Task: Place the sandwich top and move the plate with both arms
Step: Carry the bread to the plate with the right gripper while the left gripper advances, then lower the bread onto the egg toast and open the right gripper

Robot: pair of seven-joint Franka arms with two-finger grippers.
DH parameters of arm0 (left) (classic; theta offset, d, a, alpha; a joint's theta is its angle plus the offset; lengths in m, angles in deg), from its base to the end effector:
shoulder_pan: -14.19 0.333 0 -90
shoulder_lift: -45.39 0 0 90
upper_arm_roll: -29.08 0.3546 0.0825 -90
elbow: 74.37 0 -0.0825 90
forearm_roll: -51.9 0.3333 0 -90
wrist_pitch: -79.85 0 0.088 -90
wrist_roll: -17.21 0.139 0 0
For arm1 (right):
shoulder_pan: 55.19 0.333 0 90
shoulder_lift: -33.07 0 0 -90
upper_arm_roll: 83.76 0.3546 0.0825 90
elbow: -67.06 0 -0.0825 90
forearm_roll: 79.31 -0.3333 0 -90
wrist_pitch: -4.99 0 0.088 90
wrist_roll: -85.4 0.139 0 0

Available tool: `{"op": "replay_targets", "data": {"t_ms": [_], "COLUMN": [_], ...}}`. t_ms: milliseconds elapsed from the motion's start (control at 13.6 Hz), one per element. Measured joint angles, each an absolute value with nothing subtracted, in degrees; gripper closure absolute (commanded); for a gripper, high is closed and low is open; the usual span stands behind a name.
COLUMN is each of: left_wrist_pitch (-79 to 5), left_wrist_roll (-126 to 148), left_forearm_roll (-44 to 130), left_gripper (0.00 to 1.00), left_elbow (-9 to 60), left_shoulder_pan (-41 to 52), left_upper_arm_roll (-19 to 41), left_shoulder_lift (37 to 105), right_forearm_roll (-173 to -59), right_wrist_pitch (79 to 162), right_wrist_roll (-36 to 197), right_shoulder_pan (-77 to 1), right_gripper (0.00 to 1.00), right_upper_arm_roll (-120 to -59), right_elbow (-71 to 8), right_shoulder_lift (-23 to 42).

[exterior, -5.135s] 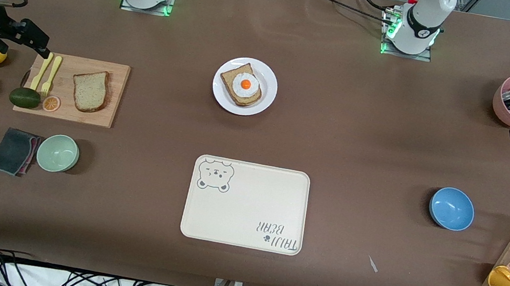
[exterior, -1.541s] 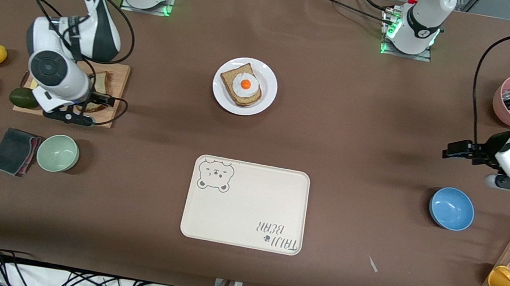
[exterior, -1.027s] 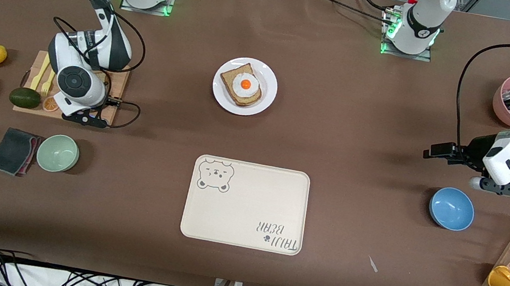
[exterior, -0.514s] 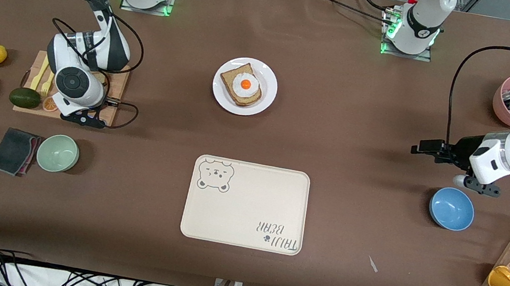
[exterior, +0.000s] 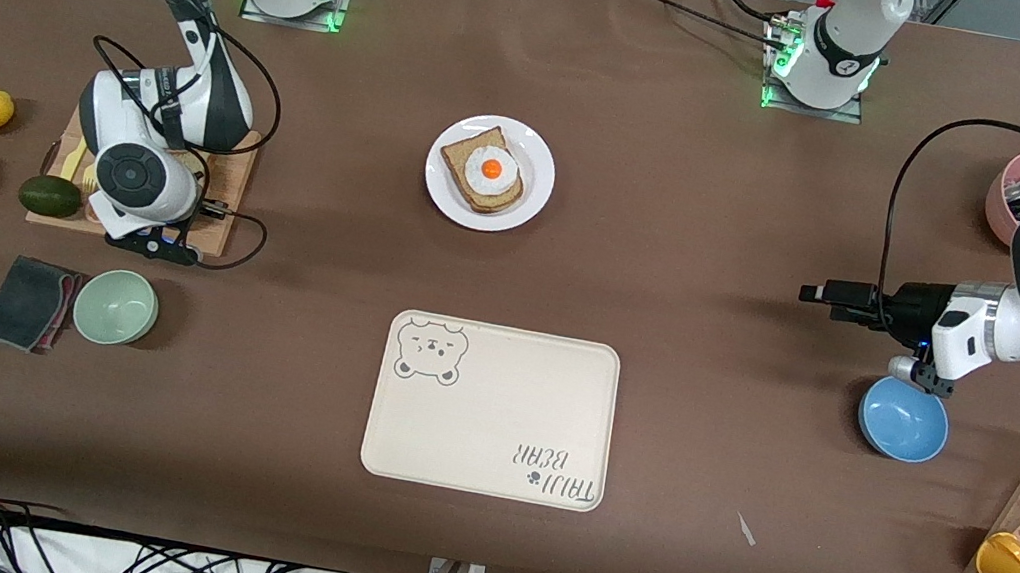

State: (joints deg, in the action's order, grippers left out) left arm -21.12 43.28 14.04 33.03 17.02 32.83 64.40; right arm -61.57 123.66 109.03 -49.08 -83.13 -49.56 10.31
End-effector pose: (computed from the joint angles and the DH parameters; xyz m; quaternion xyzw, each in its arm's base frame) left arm 0.5503 -0.0132 0.3657 0.9349 -0.0278 -0.1181 0.3335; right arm 0.5281 0.0378 0.2700 0.9760 -0.0468 -0.1404 0.1600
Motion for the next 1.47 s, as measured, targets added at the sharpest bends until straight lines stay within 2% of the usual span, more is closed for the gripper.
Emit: {"op": "replay_targets", "data": {"t_ms": [220, 367, 807, 954, 1320, 1467], "left_wrist_pitch": [-21.0, -20.7, -19.9, -18.0, -17.4, -17.2], "left_wrist_roll": [43.5, 43.4, 43.4, 43.5, 48.6, 50.6], "left_forearm_roll": [14.0, 14.0, 11.4, 11.3, 8.9, 7.1], "left_gripper": [0.00, 0.00, 0.00, 0.04, 0.03, 0.08], "left_elbow": [33.0, 33.0, 33.1, 33.1, 33.1, 33.5], "left_shoulder_pan": [16.7, 16.2, 14.9, 15.3, 15.0, 15.0], "left_upper_arm_roll": [32.6, 32.2, 30.4, 30.4, 30.3, 30.1], "left_shoulder_lift": [64.7, 64.9, 67.9, 68.0, 68.6, 69.3], "right_forearm_roll": [-67.8, -72.1, -87.3, -89.3, -89.7, -89.7], "right_wrist_pitch": [112.9, 109.0, 106.1, 106.1, 106.8, 109.7], "right_wrist_roll": [110.2, 113.5, 126.8, 132.7, 147.1, 148.2], "right_shoulder_pan": [-47.7, -44.7, -33.3, -29.1, -18.1, -16.2], "right_gripper": [1.00, 1.00, 1.00, 1.00, 1.00, 1.00], "right_upper_arm_roll": [-79.9, -79.1, -78.7, -78.6, -78.5, -78.6], "right_elbow": [-42.5, -39.2, -36.4, -34.5, -24.8, -23.4], "right_shoulder_lift": [10.3, 10.3, 10.1, 9.0, -0.4, -3.1]}}
